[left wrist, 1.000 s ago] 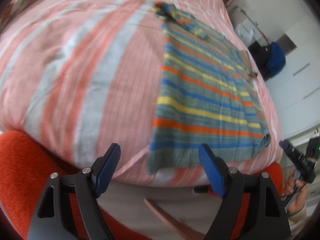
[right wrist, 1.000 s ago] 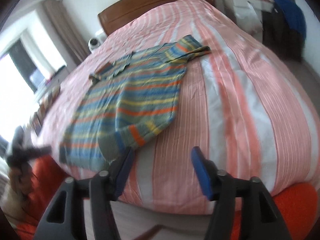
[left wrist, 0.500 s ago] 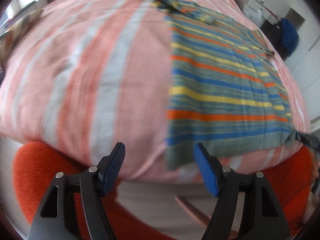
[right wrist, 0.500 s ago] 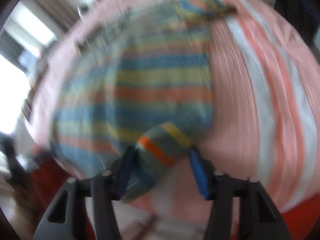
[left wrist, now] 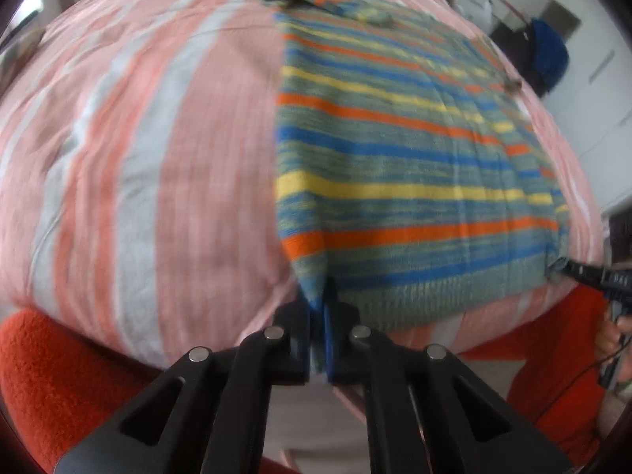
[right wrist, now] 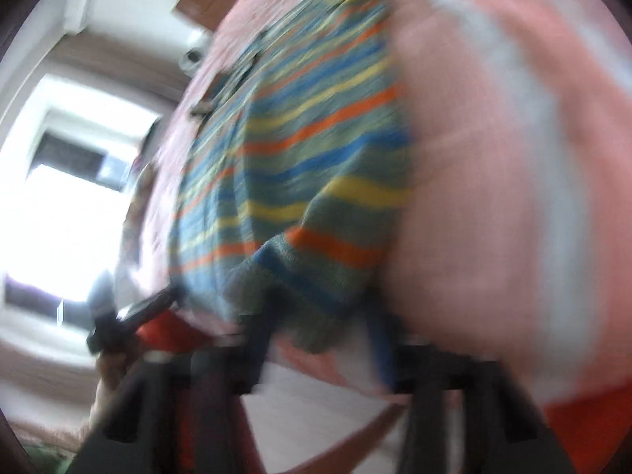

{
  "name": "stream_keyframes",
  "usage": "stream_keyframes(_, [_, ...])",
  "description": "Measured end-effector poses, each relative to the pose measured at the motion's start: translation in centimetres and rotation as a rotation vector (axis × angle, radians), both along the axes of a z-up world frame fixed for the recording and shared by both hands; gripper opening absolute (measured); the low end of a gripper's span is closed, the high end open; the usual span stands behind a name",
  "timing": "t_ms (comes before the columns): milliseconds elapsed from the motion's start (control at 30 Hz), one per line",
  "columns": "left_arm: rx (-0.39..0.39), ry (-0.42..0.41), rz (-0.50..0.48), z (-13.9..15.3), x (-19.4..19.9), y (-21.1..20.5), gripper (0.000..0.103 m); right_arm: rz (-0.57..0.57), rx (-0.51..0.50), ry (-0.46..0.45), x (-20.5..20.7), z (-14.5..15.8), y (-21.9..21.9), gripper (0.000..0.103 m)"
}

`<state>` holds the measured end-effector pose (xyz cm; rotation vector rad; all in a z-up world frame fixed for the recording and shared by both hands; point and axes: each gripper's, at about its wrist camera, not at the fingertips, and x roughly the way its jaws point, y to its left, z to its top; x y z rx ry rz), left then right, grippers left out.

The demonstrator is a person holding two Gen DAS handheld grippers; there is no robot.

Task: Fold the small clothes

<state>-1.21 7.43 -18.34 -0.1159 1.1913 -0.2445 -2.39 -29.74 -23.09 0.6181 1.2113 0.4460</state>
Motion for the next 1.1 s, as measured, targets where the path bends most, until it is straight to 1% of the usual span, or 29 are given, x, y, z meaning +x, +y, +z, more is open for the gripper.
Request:
stream_keyframes(33, [-0.006, -0.011, 0.019, 0.7, -0.3, 0.9, 0.003, 0.005, -0.003, -0.005, -0.4, 0.4, -0.1, 0.005])
stream_keyframes(67, [-0.016, -0.022, 0.033, 1.3, -0.6, 1.6, 0.002, 0.018, -0.031, -0.024, -1.2, 1.5, -0.5, 0.005])
stream_keyframes(133, [-0.042, -0.040, 0.051, 2.8, -1.2, 2.6, 0.002, 0.029, -0.114, -0.059, -2.7, 3.5, -1.2, 0.005])
stream_keyframes(200, [-0.041, -0.046, 0.040, 3.6, -1.4, 2.6, 0.002, 0.027, -0.230, -0.079, -4.0, 5.8, -2.0, 0.005])
stream_keyframes(267, [-0.009, -0.038, 0.023, 3.6, -1.3, 1.9, 0.002, 0.030, -0.343, -0.088, -4.7, 6.9, -2.1, 0.004])
stream_keyframes(333, [0.046, -0.032, 0.012, 2.8, -1.1, 1.2, 0.002, 0.044, -0.411, -0.076, -4.3, 6.7, -1.7, 0.004])
stream_keyframes(367, [0.065, -0.018, 0.016, 2.1, -1.1, 1.1, 0.002, 0.051, -0.437, -0.060, -3.8, 6.2, -1.8, 0.004])
stream_keyframes(467, [0.069, 0.020, 0.040, 0.2, -0.8, 1.6, 0.002, 0.089, -0.497, -0.010, -3.0, 3.1, -1.1, 0.004])
stream_keyframes(567, [0.068, 0.031, 0.058, -0.9, -0.4, 1.8, 0.002, 0.072, -0.495, 0.009, -2.1, 1.3, -0.8, 0.004])
stream_keyframes(667, [0.085, 0.034, 0.063, -1.7, -0.1, 1.5, 0.002, 0.043, -0.486, 0.021, -1.3, 0.4, -1.0, 0.004])
stream_keyframes(833, [0.095, 0.036, 0.055, -2.4, 0.0, 1.2, 0.003, 0.025, -0.473, 0.021, -1.8, 0.2, -1.7, 0.004])
stream_keyframes(1100, [0.100, 0.033, 0.056, -2.6, 0.5, 0.7, 0.003, 0.013, -0.465, 0.023, -1.5, -0.2, -1.5, 0.004])
